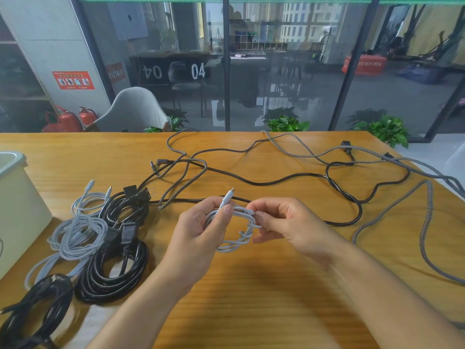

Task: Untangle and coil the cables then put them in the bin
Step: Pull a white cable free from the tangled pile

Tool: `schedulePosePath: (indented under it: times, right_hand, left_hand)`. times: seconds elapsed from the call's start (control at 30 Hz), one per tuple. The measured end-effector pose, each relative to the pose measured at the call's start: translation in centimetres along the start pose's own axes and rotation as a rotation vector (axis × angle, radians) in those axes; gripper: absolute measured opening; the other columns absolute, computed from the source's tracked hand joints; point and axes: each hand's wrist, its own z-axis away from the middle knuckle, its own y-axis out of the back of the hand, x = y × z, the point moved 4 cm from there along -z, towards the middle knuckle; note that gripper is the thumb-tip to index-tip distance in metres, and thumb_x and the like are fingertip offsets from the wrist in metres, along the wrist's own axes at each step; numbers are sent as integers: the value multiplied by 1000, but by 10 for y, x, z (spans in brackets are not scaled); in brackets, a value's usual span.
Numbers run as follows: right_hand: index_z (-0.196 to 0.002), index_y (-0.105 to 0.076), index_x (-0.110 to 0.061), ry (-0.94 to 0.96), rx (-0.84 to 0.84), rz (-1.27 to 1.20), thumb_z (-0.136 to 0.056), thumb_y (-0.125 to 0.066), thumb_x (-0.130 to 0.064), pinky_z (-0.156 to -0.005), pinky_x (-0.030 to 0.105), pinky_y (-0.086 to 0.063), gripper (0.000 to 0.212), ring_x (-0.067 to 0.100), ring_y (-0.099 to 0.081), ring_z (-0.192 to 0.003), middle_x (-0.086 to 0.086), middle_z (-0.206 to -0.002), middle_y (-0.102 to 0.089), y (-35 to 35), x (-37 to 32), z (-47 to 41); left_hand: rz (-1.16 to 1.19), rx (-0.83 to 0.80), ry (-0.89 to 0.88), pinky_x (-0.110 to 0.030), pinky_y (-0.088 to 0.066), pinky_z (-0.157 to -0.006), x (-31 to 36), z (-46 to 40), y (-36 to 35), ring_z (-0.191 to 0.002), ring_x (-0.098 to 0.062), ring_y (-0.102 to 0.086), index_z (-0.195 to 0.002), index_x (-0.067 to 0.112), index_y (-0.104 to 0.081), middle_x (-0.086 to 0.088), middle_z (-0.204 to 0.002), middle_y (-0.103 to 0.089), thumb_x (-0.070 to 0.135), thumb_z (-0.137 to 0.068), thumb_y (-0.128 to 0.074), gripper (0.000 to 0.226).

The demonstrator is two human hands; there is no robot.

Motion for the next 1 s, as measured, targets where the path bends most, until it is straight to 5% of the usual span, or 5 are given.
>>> schedulePosePath:
  times: [0.13, 0.37, 0.53, 0.8, 1.0]
  right_hand:
    - [-107, -77, -16, 19, -58, -14, -108, -53, -13, -84, 30, -61, 24, 32, -62, -97, 28, -111, -65, 1, 0, -1]
    - [-112, -73, -8, 22, -130, -97, -109, -50, -12, -90, 37, -60, 24, 24, -67, -100, 6, -103, -71, -2, 2, 0]
    - [-103, -73, -6, 17, -102, -105, -107, -51, -10, -87, 35, -58, 23, 22, -68, -91, 7, -93, -69, 0, -1, 1]
    - [-86, -71, -8, -7, -98, -88, -97, -44, -17, -73, 35, -59, 30, 20, -62, -71, 9, -74, -55, -10, -3, 0]
    - [-108, -63, -12, 138, 14, -77, -103, -61, -11, -87, 33, -57, 6, 15, -64, -84, 1, -84, -64, 0, -4, 3]
  left_hand:
    - [-32, -26, -5, -35, -24, -54, 0, 1, 0, -59, -19, -26, -107, 21, -73, 0, -61, -33, 41, -100, -55, 28]
    - [-45, -75, -11, -32, -25, -55, 2, 0, 2, -58, -17, -29, -100, 28, -74, 3, -60, -38, 38, -102, -56, 21]
    - [-119, -139, -52, -15, -34, -56, 6, 1, -4, -54, -5, -38, -102, 19, -71, 19, -57, -52, 25, -102, -54, 18]
    - [-176, -163, -60, -33, -27, -53, 2, 2, -4, -58, -26, -31, -103, 24, -72, 3, -62, -45, 25, -104, -58, 14]
    - [-175, -59, -23, -28, -30, -53, -4, 0, 4, -57, -14, -33, -101, 22, -69, 9, -61, -43, 25, -104, -57, 13]
